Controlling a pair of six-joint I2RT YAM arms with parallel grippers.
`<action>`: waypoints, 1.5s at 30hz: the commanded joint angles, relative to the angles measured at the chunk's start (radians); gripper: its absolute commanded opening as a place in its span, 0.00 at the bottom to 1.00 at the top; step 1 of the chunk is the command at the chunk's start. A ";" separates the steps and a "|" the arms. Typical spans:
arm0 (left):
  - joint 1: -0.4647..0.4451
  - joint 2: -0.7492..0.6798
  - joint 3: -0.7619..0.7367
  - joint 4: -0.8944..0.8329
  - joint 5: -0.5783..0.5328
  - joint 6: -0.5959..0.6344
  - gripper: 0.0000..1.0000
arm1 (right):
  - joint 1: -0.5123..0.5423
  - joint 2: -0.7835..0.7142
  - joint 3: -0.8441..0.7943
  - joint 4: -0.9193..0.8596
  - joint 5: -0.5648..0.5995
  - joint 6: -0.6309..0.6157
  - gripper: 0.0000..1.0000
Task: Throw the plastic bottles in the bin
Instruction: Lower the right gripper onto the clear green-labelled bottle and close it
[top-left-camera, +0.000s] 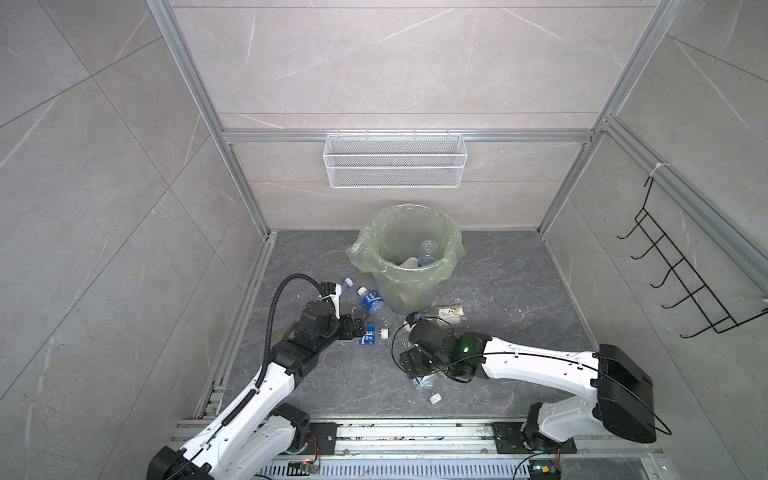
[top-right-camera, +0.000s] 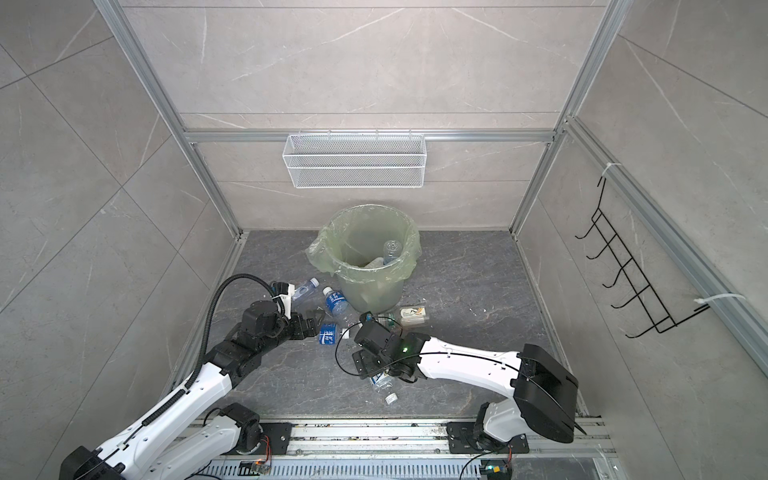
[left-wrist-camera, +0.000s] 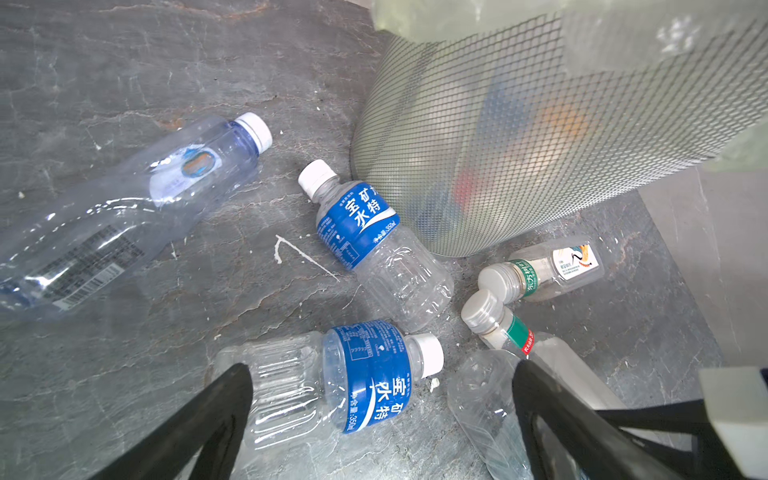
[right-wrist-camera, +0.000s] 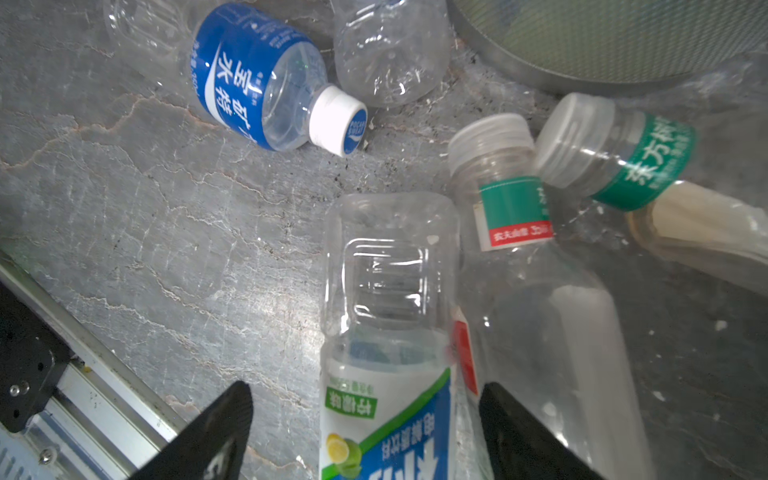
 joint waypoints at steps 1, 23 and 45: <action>0.012 -0.032 -0.016 0.049 -0.005 -0.030 1.00 | 0.015 0.030 0.032 0.010 0.022 0.027 0.86; 0.028 -0.062 -0.084 0.073 0.011 -0.061 1.00 | 0.029 0.138 0.056 0.007 0.026 0.046 0.82; 0.031 -0.063 -0.110 0.086 0.030 -0.072 1.00 | 0.070 0.227 0.083 0.002 0.048 0.058 0.81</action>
